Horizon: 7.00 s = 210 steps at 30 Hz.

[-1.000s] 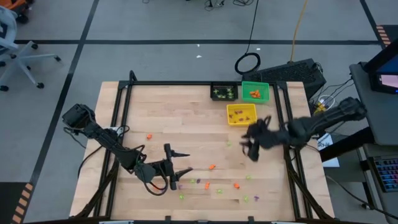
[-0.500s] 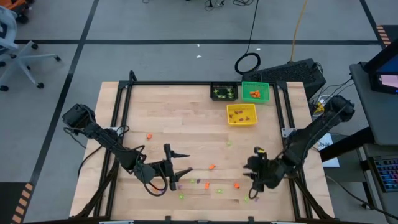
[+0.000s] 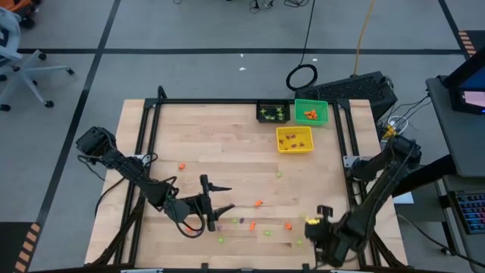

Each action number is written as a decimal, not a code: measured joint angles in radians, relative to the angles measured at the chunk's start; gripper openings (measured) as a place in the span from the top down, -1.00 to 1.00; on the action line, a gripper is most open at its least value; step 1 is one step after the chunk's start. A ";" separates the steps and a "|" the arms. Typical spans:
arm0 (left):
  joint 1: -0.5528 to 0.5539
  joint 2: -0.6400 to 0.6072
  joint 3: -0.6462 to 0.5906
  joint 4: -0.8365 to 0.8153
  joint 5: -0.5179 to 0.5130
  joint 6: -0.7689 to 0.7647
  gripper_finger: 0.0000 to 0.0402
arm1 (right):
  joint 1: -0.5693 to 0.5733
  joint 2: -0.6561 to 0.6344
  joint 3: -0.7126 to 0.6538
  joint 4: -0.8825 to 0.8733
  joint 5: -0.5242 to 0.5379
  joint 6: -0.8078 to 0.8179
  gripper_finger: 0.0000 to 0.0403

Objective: Sort Halloween decoration
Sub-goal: Put the violet witch hat toy into the yellow basket

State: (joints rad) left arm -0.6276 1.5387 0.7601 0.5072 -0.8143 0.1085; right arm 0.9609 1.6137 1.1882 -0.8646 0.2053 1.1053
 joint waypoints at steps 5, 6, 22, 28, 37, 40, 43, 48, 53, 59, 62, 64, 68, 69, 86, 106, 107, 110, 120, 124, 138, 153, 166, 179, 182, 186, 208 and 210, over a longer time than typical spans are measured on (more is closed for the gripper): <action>0.000 0.000 0.000 0.000 0.000 -0.007 -0.36 | 0.046 0.110 0.029 -0.001 -0.083 -0.010 0.34; 0.000 0.000 0.000 0.000 0.000 -0.016 -0.36 | 0.050 0.127 0.029 -0.004 -0.089 -0.010 0.34; 0.015 0.000 0.000 0.000 0.000 -0.017 -0.36 | 0.056 0.226 0.029 -0.002 -0.101 -0.019 0.23; 0.045 0.000 0.000 -0.001 0.047 -0.023 -0.36 | 0.056 0.229 0.029 -0.004 -0.074 -0.023 0.25; 0.052 0.000 0.000 -0.001 0.059 -0.025 -0.36 | 0.055 0.229 0.029 -0.001 -0.053 -0.055 0.25; 0.052 0.000 0.000 0.000 0.059 -0.025 -0.36 | 0.055 0.229 0.020 0.001 -0.075 -0.055 0.25; 0.052 0.000 0.000 0.000 0.059 -0.026 -0.36 | 0.055 0.229 -0.006 0.035 -0.076 -0.055 0.27; 0.052 0.000 0.000 0.000 0.059 -0.026 -0.36 | 0.055 0.228 -0.020 0.053 -0.076 -0.052 0.38; 0.052 0.000 0.000 0.000 0.059 -0.026 -0.36 | 0.056 0.228 -0.021 0.067 -0.077 -0.060 0.53; 0.052 0.000 0.000 0.000 0.059 -0.026 -0.36 | 0.049 0.228 -0.021 0.082 -0.076 -0.073 0.66; 0.052 0.000 0.000 0.000 0.059 -0.026 -0.36 | 0.043 0.228 -0.021 0.083 -0.075 -0.073 0.73; 0.052 0.000 0.000 0.000 0.059 -0.026 -0.36 | 0.039 0.228 -0.021 0.083 -0.075 -0.073 0.78; 0.052 0.000 0.000 0.000 0.059 -0.026 -0.36 | 0.030 0.228 -0.021 0.083 -0.071 -0.074 0.93; 0.052 0.000 0.000 0.000 0.059 -0.026 -0.36 | 0.029 0.228 -0.021 0.083 -0.071 -0.077 0.96; 0.052 0.000 0.000 0.000 0.060 -0.026 -0.36 | 0.026 0.171 -0.023 0.093 0.006 -0.063 1.00; 0.052 0.000 0.000 0.000 0.060 -0.026 -0.36 | 0.027 -0.138 -0.022 0.107 0.542 -0.355 1.00; 0.052 0.000 0.000 0.000 0.060 -0.026 -0.36 | 0.027 -0.139 -0.022 0.112 0.580 -0.379 1.00; 0.052 0.000 0.000 0.000 0.060 -0.026 -0.36 | 0.027 -0.139 -0.022 0.132 0.701 -0.443 1.00; 0.052 0.000 0.000 0.000 0.060 -0.025 -0.36 | -0.017 -0.136 -0.111 0.629 0.941 -0.827 1.00; 0.052 0.000 0.000 0.000 0.060 -0.026 -0.36 | -0.078 -0.136 -0.242 0.984 0.907 -0.987 1.00; 0.052 0.000 0.000 0.000 0.060 -0.026 -0.36 | -0.267 -0.136 -0.607 1.684 0.517 -1.068 1.00; 0.052 0.000 0.000 0.000 0.060 -0.026 -0.36 | -0.286 -0.080 -0.612 1.774 0.500 -1.104 1.00; 0.052 0.000 0.000 -0.001 0.060 -0.026 -0.36 | -0.286 -0.080 -0.585 1.781 0.500 -1.465 1.00; 0.052 0.000 0.000 -0.001 0.060 -0.027 -0.36 | -0.286 -0.080 -0.578 1.780 0.500 -1.801 1.00; 0.052 0.000 0.000 -0.001 0.060 -0.027 -0.36 | -0.286 -0.080 -0.578 1.780 0.500 -1.892 1.00; 0.052 0.000 0.000 -0.001 0.060 -0.027 -0.36 | -0.286 -0.080 -0.578 1.780 0.500 -1.988 1.00; 0.052 0.000 0.000 -0.001 0.060 -0.027 -0.36 | -0.286 -0.080 -0.578 1.766 0.500 -1.951 1.00; 0.052 0.000 0.000 -0.001 0.060 -0.027 -0.36 | -0.286 -0.080 -0.578 1.759 0.500 -1.941 1.00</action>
State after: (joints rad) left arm -0.5755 1.5387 0.7597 0.5064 -0.7547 0.0818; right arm 0.6746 1.5333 0.6106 0.8942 0.7052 -0.8354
